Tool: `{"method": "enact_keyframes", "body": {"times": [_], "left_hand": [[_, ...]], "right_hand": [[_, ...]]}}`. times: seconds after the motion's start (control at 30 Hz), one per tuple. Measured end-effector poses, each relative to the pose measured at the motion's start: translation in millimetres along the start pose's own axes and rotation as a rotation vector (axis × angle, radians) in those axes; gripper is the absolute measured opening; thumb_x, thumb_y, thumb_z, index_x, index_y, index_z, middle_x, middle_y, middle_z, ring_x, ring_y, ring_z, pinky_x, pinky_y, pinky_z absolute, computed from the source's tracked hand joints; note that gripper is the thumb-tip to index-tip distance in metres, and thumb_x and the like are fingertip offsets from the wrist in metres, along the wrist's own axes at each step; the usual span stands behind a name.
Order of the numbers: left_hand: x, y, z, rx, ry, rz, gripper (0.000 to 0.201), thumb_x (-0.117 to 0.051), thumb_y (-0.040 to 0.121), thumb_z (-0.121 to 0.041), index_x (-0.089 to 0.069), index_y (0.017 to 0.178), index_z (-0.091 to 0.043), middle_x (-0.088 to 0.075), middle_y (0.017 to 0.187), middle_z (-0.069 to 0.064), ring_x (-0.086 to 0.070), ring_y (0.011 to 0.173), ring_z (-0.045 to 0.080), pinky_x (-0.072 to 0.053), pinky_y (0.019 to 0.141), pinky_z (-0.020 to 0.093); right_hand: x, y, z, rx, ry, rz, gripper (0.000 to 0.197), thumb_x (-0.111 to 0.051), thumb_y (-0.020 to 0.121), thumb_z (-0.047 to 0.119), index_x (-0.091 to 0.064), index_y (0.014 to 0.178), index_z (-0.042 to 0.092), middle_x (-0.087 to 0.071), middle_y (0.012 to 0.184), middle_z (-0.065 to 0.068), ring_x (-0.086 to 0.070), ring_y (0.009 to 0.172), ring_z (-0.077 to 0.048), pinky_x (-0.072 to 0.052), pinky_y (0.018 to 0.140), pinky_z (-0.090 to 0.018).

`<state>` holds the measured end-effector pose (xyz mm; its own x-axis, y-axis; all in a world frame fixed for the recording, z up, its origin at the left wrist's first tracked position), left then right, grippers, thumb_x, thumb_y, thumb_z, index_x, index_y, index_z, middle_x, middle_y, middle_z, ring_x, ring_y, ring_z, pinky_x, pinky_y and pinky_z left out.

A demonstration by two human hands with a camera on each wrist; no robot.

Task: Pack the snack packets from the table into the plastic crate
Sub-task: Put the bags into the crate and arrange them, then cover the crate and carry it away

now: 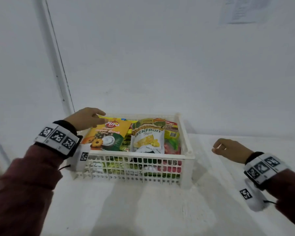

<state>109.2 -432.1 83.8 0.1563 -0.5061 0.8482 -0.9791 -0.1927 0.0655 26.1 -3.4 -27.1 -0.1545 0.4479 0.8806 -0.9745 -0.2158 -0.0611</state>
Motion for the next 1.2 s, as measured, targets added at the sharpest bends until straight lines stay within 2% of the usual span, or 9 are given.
{"method": "enact_keyframes", "body": {"times": [0.1, 0.23, 0.37, 0.43, 0.53, 0.6, 0.7, 0.97, 1.2], "left_hand": [[-42, -24, -69, -0.167, -0.08, 0.095, 0.032, -0.058, 0.09, -0.029, -0.055, 0.119, -0.018, -0.059, 0.081, 0.0, -0.056, 0.074, 0.011, -0.041, 0.063, 0.02], [-122, -52, -166, -0.392, -0.096, 0.192, 0.028, -0.057, 0.09, -0.027, -0.059, 0.116, -0.017, -0.056, 0.089, 0.0, -0.055, 0.086, 0.015, -0.038, 0.064, 0.011], [-233, -79, -255, -0.514, -0.128, 0.422, 0.03, -0.06, 0.088, -0.028, -0.061, 0.115, -0.013, -0.058, 0.092, 0.005, -0.053, 0.08, 0.014, -0.039, 0.061, 0.015], [-278, -81, -287, -0.496, -0.128, 0.5, 0.032, -0.06, 0.088, -0.027, -0.06, 0.117, -0.011, -0.056, 0.093, 0.007, -0.055, 0.079, 0.018, -0.039, 0.06, 0.016], [-326, -68, -313, -0.409, -0.043, 0.521, 0.038, -0.059, 0.09, -0.028, -0.056, 0.123, -0.01, -0.056, 0.114, 0.015, -0.056, 0.104, 0.026, -0.043, 0.071, 0.025], [-352, -52, -313, -0.315, 0.056, 0.515, 0.046, -0.056, 0.091, -0.03, -0.047, 0.132, -0.009, -0.047, 0.132, 0.012, -0.048, 0.121, 0.025, -0.044, 0.088, 0.029], [-382, -30, -298, -0.135, 0.263, 0.475, 0.062, -0.051, 0.093, -0.037, -0.031, 0.142, -0.003, -0.032, 0.148, 0.014, -0.033, 0.136, 0.027, -0.031, 0.109, 0.033], [-412, -28, -279, 0.067, 0.523, 0.424, 0.057, -0.04, 0.096, -0.045, -0.044, 0.135, -0.005, -0.044, 0.142, 0.011, -0.04, 0.132, 0.027, -0.032, 0.106, 0.03], [-414, -26, -285, 0.14, 0.511, 0.374, 0.054, -0.045, 0.096, -0.037, -0.041, 0.135, 0.0, -0.044, 0.142, 0.014, -0.042, 0.131, 0.027, -0.033, 0.104, 0.029]], "right_hand": [[1, -34, -37, -0.072, -0.067, 0.022, 0.014, -0.055, 0.092, 0.03, -0.049, 0.097, 0.018, -0.056, 0.097, -0.006, -0.049, 0.089, -0.019, -0.033, 0.074, -0.023], [8, -72, -91, -0.181, -0.134, 0.048, 0.017, -0.053, 0.093, 0.031, -0.043, 0.1, 0.019, -0.056, 0.097, -0.005, -0.05, 0.09, -0.018, -0.033, 0.077, -0.02], [29, -100, -150, -0.286, -0.149, 0.024, 0.022, -0.054, 0.092, 0.033, -0.041, 0.105, 0.02, -0.051, 0.115, -0.008, -0.044, 0.096, -0.016, -0.03, 0.08, -0.019], [44, -108, -182, -0.33, -0.162, 0.007, 0.032, -0.053, 0.092, 0.032, -0.044, 0.117, 0.014, -0.049, 0.127, -0.011, -0.047, 0.103, -0.018, -0.032, 0.083, -0.021], [67, -116, -235, -0.407, -0.178, -0.016, 0.048, -0.053, 0.093, 0.033, -0.037, 0.131, 0.009, -0.044, 0.134, -0.014, -0.047, 0.121, -0.024, -0.036, 0.093, -0.026], [83, -118, -273, -0.459, -0.194, -0.038, 0.053, -0.053, 0.092, 0.033, -0.033, 0.134, 0.008, -0.041, 0.136, -0.015, -0.046, 0.123, -0.026, -0.037, 0.096, -0.028], [107, -116, -332, -0.54, -0.232, -0.087, 0.062, -0.053, 0.091, 0.039, -0.028, 0.139, 0.01, -0.036, 0.139, -0.016, -0.046, 0.124, -0.029, -0.04, 0.099, -0.032], [136, -106, -416, -0.667, -0.334, -0.071, 0.067, -0.044, 0.092, 0.049, -0.021, 0.144, 0.013, -0.024, 0.147, -0.017, -0.033, 0.136, -0.03, -0.033, 0.107, -0.034], [135, -84, -436, -0.57, -0.349, -0.065, 0.064, -0.05, 0.089, 0.046, -0.032, 0.137, 0.009, -0.04, 0.143, -0.014, -0.041, 0.132, -0.026, -0.037, 0.105, -0.029]]}}
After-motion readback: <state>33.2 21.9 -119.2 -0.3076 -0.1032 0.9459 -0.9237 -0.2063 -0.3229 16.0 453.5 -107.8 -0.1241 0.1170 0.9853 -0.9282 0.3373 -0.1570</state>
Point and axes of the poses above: each hand's wrist, its own y-axis towards the middle knuckle, its own x-axis out of the back of the hand, z = x × y, the point moved 10 cm from there along y, towards the middle knuckle
